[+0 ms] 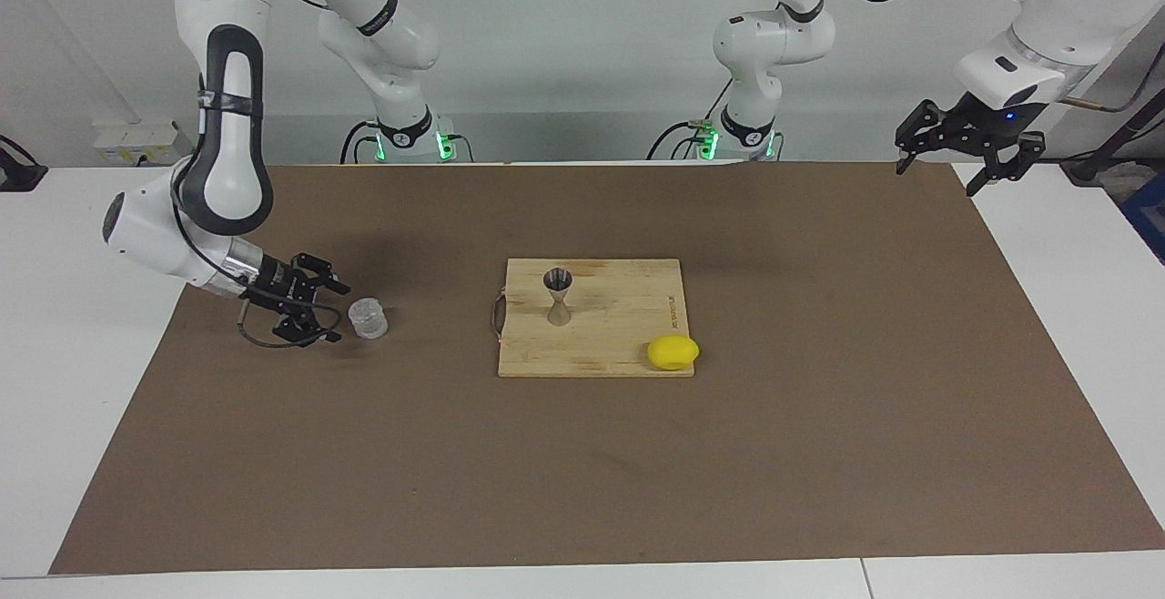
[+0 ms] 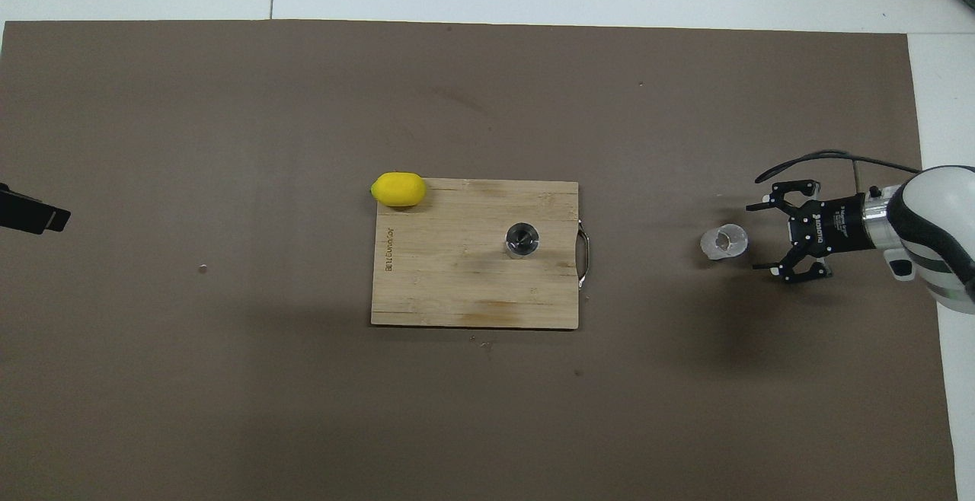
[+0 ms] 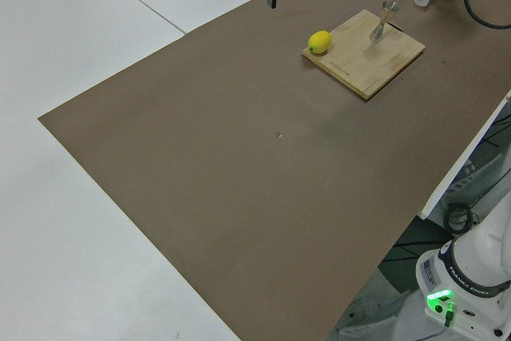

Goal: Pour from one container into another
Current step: 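Reach and grasp the clear plastic cup with the right gripper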

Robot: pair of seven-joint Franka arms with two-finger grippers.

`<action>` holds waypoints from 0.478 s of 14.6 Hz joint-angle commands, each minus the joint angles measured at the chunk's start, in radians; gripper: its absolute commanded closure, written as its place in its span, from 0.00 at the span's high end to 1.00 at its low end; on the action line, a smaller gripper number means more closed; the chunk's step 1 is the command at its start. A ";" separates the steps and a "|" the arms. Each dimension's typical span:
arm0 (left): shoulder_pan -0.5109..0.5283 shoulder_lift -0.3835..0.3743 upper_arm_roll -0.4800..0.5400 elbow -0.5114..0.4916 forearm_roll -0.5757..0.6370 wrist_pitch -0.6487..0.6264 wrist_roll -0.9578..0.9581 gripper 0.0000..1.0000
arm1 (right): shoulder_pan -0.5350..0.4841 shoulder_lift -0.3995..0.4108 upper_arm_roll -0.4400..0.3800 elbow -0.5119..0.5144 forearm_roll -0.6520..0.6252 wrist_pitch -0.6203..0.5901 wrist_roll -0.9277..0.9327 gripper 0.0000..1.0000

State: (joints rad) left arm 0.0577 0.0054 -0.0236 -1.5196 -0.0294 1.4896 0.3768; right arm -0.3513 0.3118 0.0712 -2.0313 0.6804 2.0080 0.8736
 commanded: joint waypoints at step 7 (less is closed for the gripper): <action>-0.001 -0.041 0.005 -0.047 0.022 -0.018 -0.222 1.00 | 0.002 0.001 0.016 -0.095 0.130 0.020 -0.090 1.00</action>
State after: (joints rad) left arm 0.0584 0.0004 -0.0196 -1.5263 -0.0246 1.4778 0.1713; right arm -0.3506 0.3410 0.0820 -2.0893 0.7752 2.0082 0.8148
